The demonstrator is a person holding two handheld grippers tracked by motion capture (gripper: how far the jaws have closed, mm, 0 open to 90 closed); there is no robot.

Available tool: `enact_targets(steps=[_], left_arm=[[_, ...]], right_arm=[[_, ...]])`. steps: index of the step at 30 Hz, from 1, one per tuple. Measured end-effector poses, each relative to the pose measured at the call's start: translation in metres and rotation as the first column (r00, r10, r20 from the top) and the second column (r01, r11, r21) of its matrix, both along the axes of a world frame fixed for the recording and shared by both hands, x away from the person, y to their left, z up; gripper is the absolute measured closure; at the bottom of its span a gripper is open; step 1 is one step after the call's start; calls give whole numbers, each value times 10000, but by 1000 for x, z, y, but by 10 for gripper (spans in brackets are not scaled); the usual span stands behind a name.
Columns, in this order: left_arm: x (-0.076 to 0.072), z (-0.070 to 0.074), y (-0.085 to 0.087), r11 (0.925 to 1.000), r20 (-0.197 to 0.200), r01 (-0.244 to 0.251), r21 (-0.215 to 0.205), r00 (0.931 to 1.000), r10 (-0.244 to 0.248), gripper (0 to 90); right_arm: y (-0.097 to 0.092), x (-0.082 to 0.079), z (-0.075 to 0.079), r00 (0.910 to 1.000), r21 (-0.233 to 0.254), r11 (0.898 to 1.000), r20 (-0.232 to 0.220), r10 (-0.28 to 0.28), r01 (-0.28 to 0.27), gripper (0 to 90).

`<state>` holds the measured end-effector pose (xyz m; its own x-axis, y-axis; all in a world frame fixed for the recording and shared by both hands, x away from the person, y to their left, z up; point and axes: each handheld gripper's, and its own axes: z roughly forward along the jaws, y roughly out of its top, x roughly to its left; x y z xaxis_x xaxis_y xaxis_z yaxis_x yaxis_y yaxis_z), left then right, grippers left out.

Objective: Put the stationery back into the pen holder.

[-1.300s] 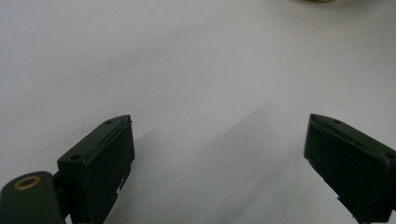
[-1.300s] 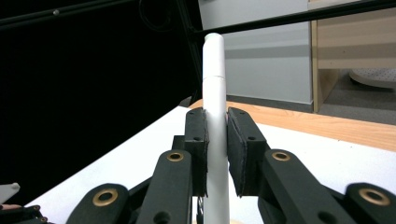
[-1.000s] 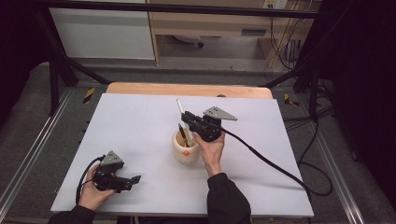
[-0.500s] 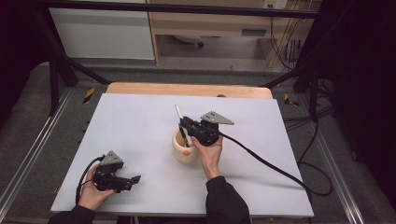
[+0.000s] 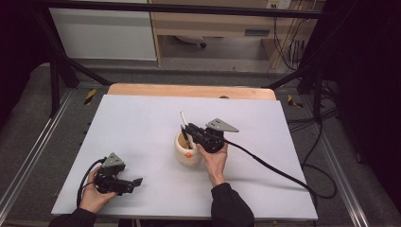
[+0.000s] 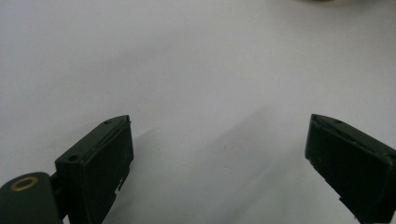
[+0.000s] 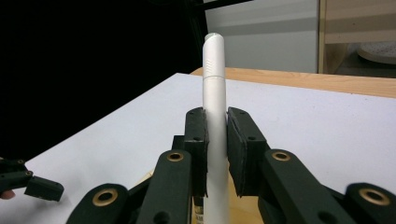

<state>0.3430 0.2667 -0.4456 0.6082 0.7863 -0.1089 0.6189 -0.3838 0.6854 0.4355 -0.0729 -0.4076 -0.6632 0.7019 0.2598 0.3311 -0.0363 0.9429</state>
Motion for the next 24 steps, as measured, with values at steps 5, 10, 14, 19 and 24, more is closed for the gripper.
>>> enact_targets(steps=[5,10,14,19,24], left_arm=[[0,0,0,10000,-9,14,-26,10000,-14,79],[0,0,0,10000,12,9,14,10000,-9,78],[0,0,0,10000,12,-1,9,10000,1,79],[0,0,0,10000,-4,28,37,10000,-28,78],[0,0,0,10000,-3,9,27,10000,-9,79]], right_arm=[[0,-1,-1,9999,-49,10000,95,44,-44,788],[0,-2,-1,9999,-112,9999,150,42,-40,787],[-1,-5,-1,9999,-306,9995,107,71,-67,786],[-5,-8,-2,9999,-492,9987,21,119,-117,769],[-9,-10,4,9999,-435,9990,16,137,-137,692]])
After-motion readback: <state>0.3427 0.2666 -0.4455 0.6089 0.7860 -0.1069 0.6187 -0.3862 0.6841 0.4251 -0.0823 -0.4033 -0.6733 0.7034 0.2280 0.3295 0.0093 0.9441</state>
